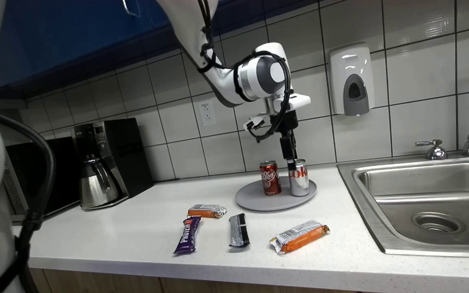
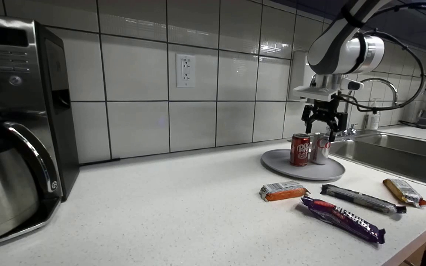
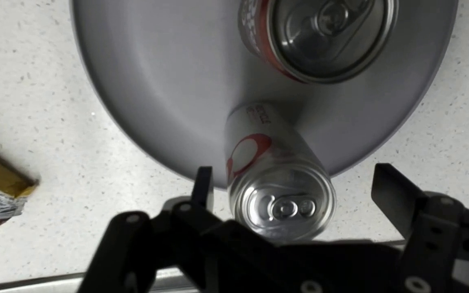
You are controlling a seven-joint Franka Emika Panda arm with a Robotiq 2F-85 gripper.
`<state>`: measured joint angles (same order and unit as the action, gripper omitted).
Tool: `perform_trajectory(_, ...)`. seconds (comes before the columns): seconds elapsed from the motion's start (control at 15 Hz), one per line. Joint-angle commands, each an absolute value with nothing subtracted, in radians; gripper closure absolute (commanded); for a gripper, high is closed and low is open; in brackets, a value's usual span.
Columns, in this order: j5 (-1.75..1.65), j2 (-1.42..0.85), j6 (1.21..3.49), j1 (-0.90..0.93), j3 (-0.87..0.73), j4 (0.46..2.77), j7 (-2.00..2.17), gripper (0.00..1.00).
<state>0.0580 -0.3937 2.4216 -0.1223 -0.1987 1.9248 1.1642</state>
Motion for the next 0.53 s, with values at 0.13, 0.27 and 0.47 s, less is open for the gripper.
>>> perform_trajectory(0.13,0.090,-0.441,2.412,-0.134,-0.208,1.870,1.135,0.00)
perform_trajectory(0.27,0.090,-0.448,2.412,-0.135,-0.210,1.866,1.135,0.00)
perform_trajectory(0.47,0.091,-0.452,2.404,-0.137,-0.209,1.860,1.132,0.00)
